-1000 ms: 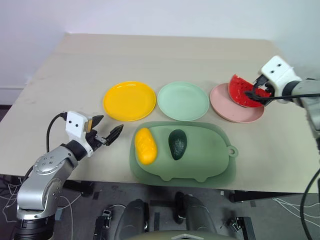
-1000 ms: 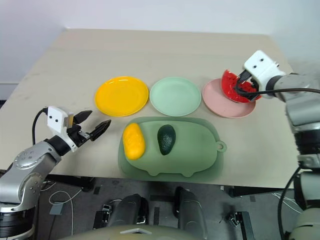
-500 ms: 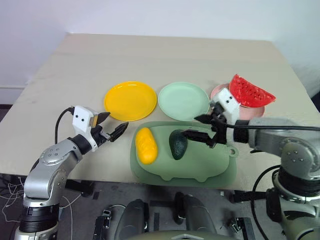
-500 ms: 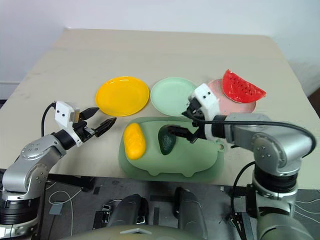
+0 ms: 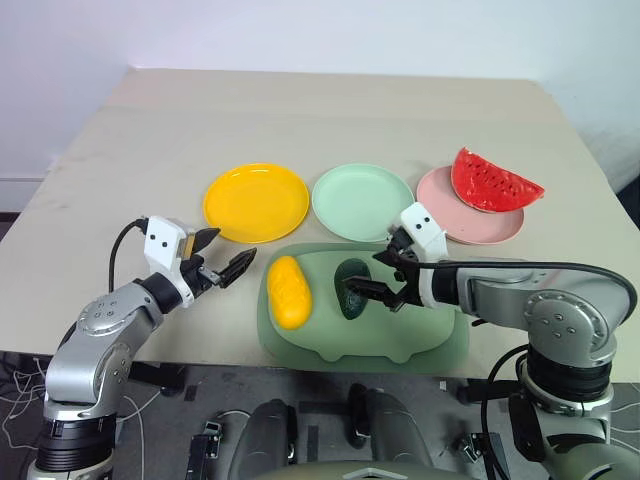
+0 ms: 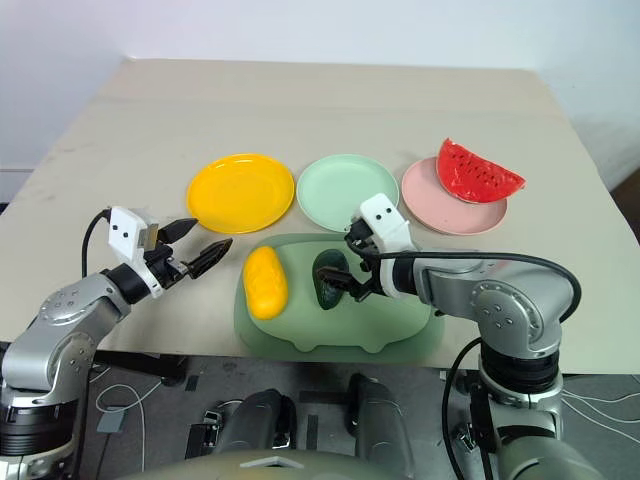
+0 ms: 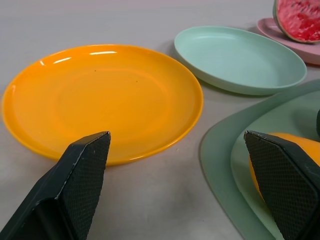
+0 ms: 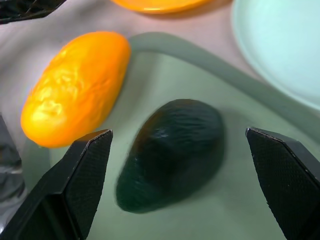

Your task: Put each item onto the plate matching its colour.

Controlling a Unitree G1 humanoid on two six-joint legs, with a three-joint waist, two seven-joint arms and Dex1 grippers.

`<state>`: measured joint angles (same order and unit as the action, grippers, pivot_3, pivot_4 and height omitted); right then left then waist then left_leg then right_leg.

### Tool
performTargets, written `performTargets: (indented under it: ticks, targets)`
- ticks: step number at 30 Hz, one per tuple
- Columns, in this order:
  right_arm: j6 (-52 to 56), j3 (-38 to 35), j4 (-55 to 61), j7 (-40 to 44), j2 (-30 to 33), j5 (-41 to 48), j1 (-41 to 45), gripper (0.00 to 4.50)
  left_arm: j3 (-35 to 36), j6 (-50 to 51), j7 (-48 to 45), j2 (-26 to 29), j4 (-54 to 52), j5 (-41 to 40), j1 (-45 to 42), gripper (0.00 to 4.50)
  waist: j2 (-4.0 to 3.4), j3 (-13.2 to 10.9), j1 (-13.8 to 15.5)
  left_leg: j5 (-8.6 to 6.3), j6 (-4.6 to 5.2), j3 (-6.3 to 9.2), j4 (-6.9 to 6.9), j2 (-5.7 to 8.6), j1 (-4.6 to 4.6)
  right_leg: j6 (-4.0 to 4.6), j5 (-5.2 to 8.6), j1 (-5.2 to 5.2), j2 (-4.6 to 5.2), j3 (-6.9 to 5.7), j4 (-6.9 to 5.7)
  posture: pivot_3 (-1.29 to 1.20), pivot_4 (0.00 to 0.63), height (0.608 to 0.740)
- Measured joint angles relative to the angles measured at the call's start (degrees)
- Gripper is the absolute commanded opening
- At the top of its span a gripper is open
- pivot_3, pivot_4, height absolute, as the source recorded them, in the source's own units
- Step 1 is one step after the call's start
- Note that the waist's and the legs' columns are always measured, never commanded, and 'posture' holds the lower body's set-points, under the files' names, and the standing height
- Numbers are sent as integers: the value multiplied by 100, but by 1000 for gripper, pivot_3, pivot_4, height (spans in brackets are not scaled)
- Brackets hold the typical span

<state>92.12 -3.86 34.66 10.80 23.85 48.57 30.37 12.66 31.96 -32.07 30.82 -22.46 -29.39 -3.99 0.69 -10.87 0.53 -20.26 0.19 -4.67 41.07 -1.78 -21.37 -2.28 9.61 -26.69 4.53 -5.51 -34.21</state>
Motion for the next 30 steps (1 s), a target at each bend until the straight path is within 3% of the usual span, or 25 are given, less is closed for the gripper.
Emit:
performTargets:
  ticks: [8, 9, 11, 15, 17, 20, 25, 30]
  targets:
    - [-78, 969, -272, -76, 198, -509, 34, 4476, 5, 0, 68, 0, -25, 0, 39, 4500, 0, 0, -5, 0, 0, 0, 0, 1, 0, 0, 0, -1, 0, 0, 1, 0, 150, 740]
    - [-123, 997, -328, -55, 201, -560, 34, 4310, 6, 0, 72, 0, -26, 0, 46, 4500, 0, 0, -5, 0, 0, 0, 0, 1, 0, 0, 0, -1, 0, 0, 0, 0, 150, 740]
    - [-221, 1026, -405, 9, 219, -689, 35, 3870, 17, 0, 87, 0, -28, 0, 66, 4500, 0, 0, -5, 0, 0, 0, 0, 1, 0, 0, 0, -1, 0, 0, 0, 0, 150, 740]
    - [-362, 1029, -472, 148, 303, -841, 58, 2501, 28, -1, 108, 0, -29, 0, 102, 4500, 0, 0, -1, 0, 0, 1, 0, 0, -1, 0, 0, -1, 0, -1, 1, 0, 150, 740]
    - [-412, 1028, -473, 238, 338, -896, 99, 2033, 34, -2, 113, 0, -31, 0, 102, 4500, 0, 0, -4, 0, 0, 1, 0, 0, -1, 0, 0, -1, 0, -1, 1, 0, 150, 740]
    - [-647, 955, -549, 592, 473, -886, 538, 984, 71, -5, 123, 1, -35, 0, 103, 4500, -3, -2, -15, 0, 1, -1, 0, 0, -3, 0, 0, -5, 0, 0, 2, 0, 150, 740]
    - [-1519, 830, -1385, 1079, 887, -1242, 1721, 984, 102, -6, 139, 2, -89, 1, 93, 4500, 1, 0, -25, 0, 1, 1, -2, 1, -2, 0, 1, -2, -4, -2, 4, 0, 150, 740]
    - [-2408, 1259, -2460, 1644, 1255, -1872, 1785, 1145, 170, -6, 193, 2, -107, 2, 94, 4500, 0, -1, -1, -3, 6, -4, -2, 4, -5, -2, 0, -3, 3, -1, 8, 0, 150, 740]
